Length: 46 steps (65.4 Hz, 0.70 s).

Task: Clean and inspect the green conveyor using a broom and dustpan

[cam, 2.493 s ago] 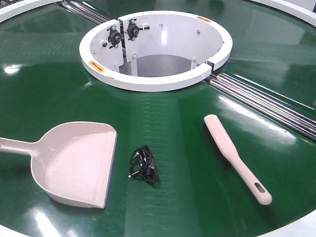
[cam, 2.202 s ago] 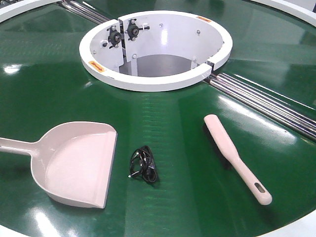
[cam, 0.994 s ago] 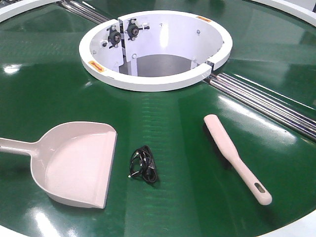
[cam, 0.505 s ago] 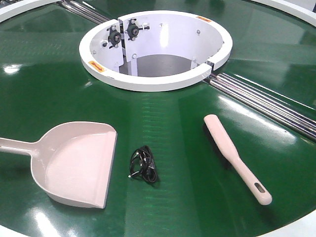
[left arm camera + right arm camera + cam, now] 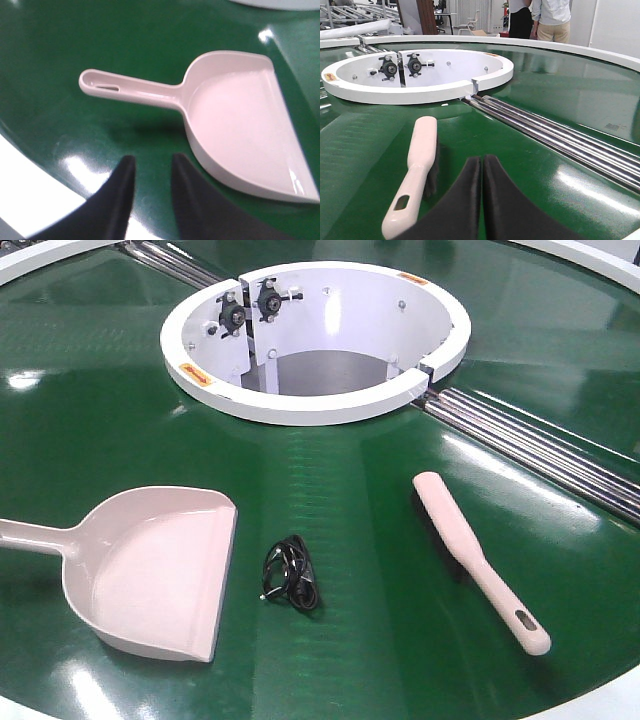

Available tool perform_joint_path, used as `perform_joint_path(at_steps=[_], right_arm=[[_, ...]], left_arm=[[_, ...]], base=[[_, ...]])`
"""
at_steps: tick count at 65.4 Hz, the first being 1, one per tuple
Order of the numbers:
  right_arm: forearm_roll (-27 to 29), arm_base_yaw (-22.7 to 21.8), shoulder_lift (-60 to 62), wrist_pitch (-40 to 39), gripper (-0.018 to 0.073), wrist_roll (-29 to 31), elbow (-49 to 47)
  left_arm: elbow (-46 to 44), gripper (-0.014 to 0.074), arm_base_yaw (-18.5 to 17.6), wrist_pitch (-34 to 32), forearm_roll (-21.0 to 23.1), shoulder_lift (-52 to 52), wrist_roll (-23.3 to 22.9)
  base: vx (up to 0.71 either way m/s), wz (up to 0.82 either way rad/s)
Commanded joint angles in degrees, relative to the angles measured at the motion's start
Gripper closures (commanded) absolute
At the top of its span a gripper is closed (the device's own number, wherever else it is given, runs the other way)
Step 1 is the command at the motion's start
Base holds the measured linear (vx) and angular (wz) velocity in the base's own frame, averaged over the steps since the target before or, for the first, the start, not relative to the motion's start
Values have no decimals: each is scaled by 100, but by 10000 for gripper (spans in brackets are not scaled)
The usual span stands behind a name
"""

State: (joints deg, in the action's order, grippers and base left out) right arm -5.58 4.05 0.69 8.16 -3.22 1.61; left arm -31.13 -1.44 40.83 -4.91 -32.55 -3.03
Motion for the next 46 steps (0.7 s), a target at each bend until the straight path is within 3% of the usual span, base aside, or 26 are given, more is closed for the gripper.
perform_joint_path(at_steps=[1, 12, 25, 30, 37, 46], right_arm=[[-4, 4, 59, -421, 568, 19, 19], [-4, 4, 59, -421, 568, 19, 19], [-4, 4, 59, -421, 568, 19, 19], [-4, 4, 59, -421, 568, 19, 19], [-4, 4, 59, -421, 568, 19, 19], [-4, 4, 59, -421, 568, 19, 19]], left_arm=[[-202, 191, 19, -278, 24, -76, 35], [-202, -1, 19, -404, 24, -69, 30], [-239, -8, 19, -288, 374, -75, -84], [-465, 10, 2, 44, 346, -186, 505], [-1156, 25, 2, 886, 326, -629, 1813], [-2009, 27, 2, 1553, 418, -1406, 3058]], base=[[0, 0], [0, 0], [0, 0], [0, 0], [0, 0], [0, 0]])
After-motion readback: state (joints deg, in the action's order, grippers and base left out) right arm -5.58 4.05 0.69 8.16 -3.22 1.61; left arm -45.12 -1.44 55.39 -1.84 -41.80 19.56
